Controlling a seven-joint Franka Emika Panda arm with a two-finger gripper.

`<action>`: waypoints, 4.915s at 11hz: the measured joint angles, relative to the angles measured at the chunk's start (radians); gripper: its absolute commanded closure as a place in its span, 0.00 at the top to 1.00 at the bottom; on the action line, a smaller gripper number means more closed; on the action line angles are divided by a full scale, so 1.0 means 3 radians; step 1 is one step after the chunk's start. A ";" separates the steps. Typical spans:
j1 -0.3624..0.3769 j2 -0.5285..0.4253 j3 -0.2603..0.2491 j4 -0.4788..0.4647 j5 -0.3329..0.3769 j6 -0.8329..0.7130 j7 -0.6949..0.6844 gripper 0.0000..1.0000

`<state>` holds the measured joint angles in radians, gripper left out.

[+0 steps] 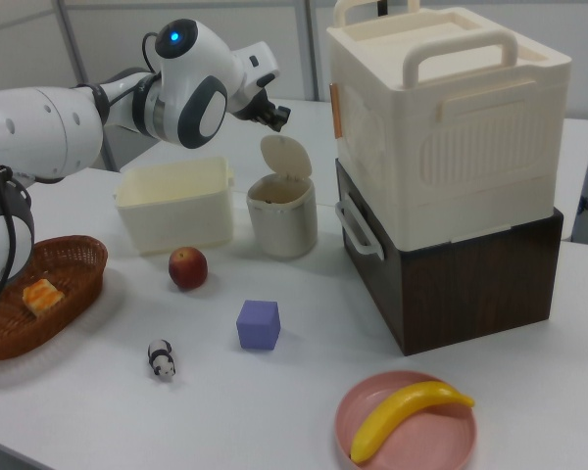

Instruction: Close the trash can

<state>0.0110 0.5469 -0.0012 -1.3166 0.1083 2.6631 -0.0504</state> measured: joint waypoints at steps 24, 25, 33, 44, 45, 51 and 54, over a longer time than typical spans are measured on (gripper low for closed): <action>0.0007 0.0215 -0.0048 -0.0038 -0.0252 0.0253 -0.0021 0.00; 0.0007 0.0165 -0.0043 -0.0101 -0.0252 0.0253 -0.0043 0.00; -0.0032 -0.0160 0.0009 -0.0568 -0.0252 0.0253 -0.0150 0.00; -0.0029 -0.0247 0.0031 -0.0934 -0.0252 0.0253 -0.0153 0.00; -0.0028 -0.0244 0.0033 -0.0960 -0.0252 0.0253 -0.0155 0.00; -0.0024 -0.0206 0.0040 -0.1013 -0.0320 0.0254 -0.0158 0.00; -0.0023 -0.0205 0.0040 -0.1010 -0.0350 0.0254 -0.0158 0.00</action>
<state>0.0041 0.4853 0.0108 -1.6195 0.0032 2.7393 -0.0978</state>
